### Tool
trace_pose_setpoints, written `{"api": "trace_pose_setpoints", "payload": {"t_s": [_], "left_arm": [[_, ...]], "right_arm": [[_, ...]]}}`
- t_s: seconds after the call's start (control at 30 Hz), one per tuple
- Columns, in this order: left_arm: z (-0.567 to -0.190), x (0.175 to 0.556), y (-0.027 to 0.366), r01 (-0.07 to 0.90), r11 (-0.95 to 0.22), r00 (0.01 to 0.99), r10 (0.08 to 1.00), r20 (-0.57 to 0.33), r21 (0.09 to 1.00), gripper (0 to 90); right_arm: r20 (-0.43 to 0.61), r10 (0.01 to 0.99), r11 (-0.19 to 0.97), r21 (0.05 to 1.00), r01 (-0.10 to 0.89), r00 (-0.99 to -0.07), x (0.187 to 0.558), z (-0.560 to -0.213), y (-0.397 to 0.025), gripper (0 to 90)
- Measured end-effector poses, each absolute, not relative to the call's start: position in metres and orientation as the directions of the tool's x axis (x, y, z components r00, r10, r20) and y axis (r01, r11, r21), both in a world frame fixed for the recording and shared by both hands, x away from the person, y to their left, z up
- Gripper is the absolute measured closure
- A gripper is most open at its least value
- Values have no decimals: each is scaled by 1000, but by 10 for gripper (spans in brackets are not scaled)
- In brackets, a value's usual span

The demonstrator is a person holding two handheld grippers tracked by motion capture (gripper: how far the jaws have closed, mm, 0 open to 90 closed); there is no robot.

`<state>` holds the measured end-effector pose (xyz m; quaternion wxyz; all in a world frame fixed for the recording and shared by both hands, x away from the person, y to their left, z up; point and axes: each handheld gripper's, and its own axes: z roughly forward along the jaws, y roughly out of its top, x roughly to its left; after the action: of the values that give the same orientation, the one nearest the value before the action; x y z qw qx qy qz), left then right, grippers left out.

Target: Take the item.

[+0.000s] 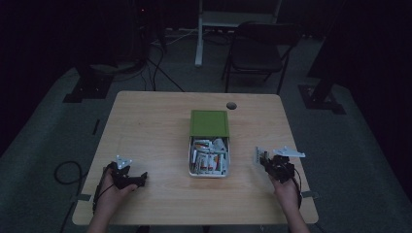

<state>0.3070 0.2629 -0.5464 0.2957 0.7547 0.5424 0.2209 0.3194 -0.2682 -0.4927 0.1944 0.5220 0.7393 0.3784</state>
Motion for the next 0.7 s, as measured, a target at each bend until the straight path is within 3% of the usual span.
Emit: {"api": "trace_pose_setpoints", "payload": {"t_s": [0.7], "left_arm": [[-546, 307, 263, 688, -237, 314, 949, 13, 686, 15]], "right_arm": [[107, 930, 171, 720, 673, -351, 324, -511, -281, 849]]}}
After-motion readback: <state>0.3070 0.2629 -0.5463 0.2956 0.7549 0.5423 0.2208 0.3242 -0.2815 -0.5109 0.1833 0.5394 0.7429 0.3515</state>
